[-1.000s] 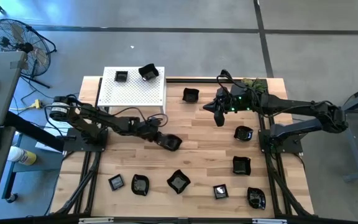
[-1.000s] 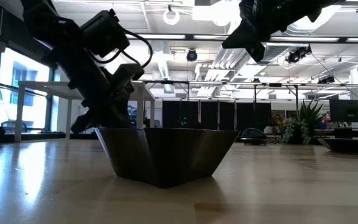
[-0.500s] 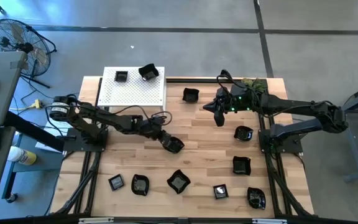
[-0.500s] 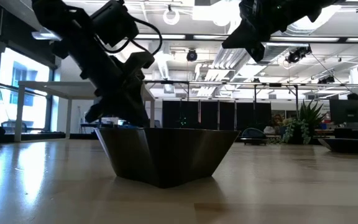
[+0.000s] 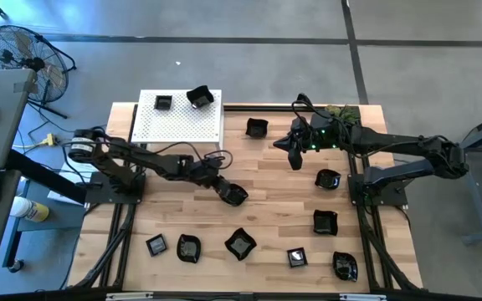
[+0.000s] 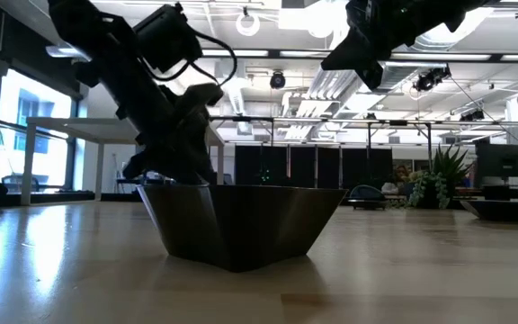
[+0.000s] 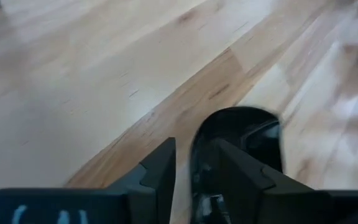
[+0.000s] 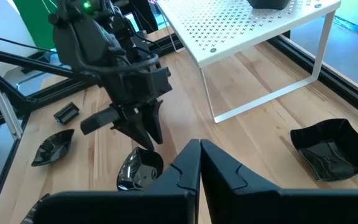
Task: Pick & Place Mini shaped plates
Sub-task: Put the black leaf shaped plate on the shelf
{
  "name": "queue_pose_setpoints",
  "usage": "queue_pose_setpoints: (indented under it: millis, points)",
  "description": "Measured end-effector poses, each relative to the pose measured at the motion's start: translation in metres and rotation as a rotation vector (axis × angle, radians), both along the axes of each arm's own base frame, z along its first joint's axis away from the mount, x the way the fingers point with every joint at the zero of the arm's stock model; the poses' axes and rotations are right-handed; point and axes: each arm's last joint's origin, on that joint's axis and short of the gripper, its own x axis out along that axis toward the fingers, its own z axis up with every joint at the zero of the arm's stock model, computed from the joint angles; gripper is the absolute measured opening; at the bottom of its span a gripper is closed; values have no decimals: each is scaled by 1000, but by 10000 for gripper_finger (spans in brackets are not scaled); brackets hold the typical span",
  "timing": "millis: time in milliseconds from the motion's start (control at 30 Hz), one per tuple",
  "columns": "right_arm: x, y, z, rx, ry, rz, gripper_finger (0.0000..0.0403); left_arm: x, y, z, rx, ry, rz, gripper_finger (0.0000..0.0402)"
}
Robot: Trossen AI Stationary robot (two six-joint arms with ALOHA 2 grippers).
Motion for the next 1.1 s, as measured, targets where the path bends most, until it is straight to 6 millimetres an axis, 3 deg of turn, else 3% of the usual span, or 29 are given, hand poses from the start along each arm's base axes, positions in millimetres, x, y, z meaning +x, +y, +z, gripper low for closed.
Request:
queue_pose_setpoints:
  millis: [567, 867, 1100]
  points:
    - [0, 0, 0, -17, 2, 8, 7, 4, -2, -9, -33, 7, -69, 90]
    - [0, 0, 0, -24, 3, 11, 7, 4, -3, -9, -23, 10, -112, 7]
    - [0, 0, 0, -24, 3, 11, 7, 1, -3, -12, -31, 49, -129, 1]
